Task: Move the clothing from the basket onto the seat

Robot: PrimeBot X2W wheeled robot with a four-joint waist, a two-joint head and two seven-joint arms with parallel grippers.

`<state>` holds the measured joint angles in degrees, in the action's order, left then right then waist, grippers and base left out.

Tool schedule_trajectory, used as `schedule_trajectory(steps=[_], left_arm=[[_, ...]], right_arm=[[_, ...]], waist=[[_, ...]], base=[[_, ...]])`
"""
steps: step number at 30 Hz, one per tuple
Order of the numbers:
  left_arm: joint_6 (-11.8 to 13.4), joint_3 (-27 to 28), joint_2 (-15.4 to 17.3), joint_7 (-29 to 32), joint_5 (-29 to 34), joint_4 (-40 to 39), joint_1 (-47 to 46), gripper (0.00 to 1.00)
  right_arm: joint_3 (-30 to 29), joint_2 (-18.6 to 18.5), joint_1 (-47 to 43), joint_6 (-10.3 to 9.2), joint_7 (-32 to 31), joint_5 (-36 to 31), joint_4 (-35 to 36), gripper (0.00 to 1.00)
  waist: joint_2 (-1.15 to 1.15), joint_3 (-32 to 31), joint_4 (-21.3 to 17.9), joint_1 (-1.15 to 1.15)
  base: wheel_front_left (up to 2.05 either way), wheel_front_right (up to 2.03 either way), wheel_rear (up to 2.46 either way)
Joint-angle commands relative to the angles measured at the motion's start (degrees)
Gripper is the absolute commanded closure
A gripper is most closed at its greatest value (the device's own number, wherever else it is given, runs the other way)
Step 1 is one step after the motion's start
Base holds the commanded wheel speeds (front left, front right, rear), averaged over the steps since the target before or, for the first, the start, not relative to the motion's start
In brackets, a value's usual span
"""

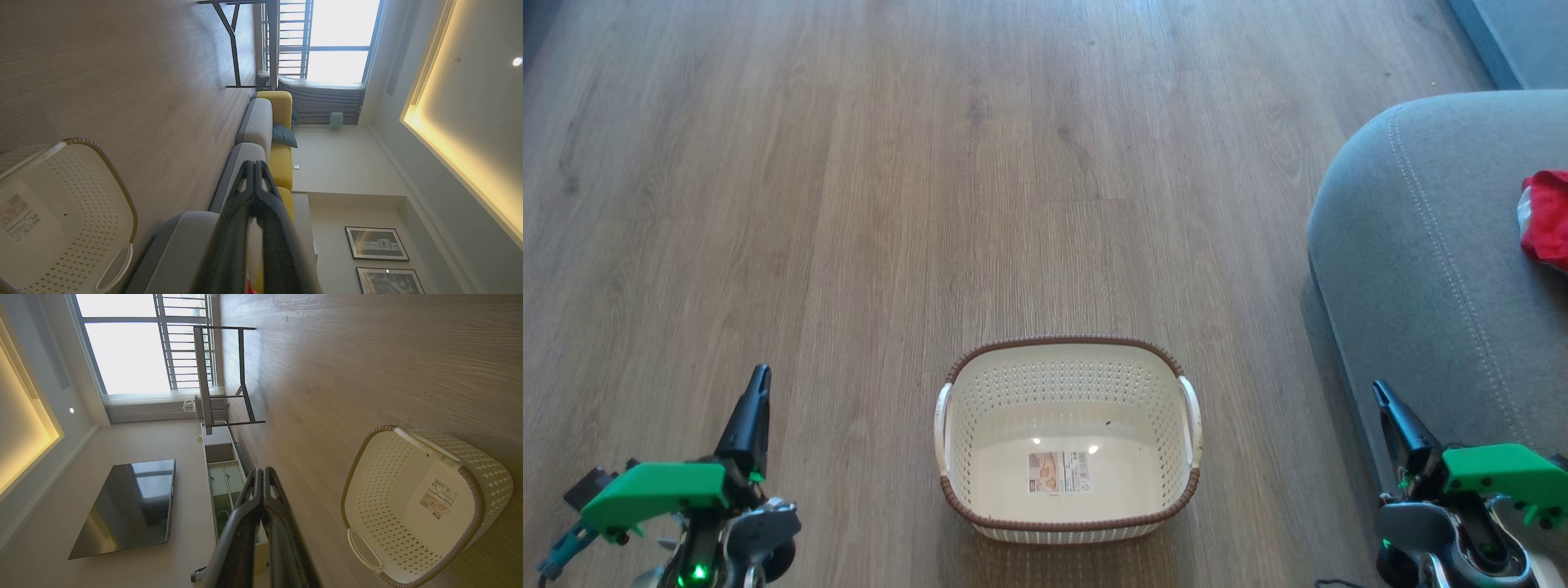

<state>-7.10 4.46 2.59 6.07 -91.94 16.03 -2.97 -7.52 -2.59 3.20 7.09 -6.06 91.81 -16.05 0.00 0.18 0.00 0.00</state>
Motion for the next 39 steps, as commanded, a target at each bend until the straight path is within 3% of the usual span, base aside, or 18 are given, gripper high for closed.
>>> schedule_trajectory(steps=[1,39], left_arm=[[-0.38,2.06,0.29,0.41,-0.23,-1.98,-3.22,1.00],[-0.38,2.06,0.29,0.41,-0.23,-1.99,-3.22,1.00]], right_arm=[[0.94,-0.30,2.99,0.40,-0.47,0.31,2.02,1.00],[0.94,-0.29,2.99,0.40,-0.48,0.30,2.02,1.00]], waist=[[0.00,0.00,0.00,0.00],[0.00,0.00,0.00,0.00]], base=[[0.00,0.00,0.00],[0.00,0.00,0.00]])
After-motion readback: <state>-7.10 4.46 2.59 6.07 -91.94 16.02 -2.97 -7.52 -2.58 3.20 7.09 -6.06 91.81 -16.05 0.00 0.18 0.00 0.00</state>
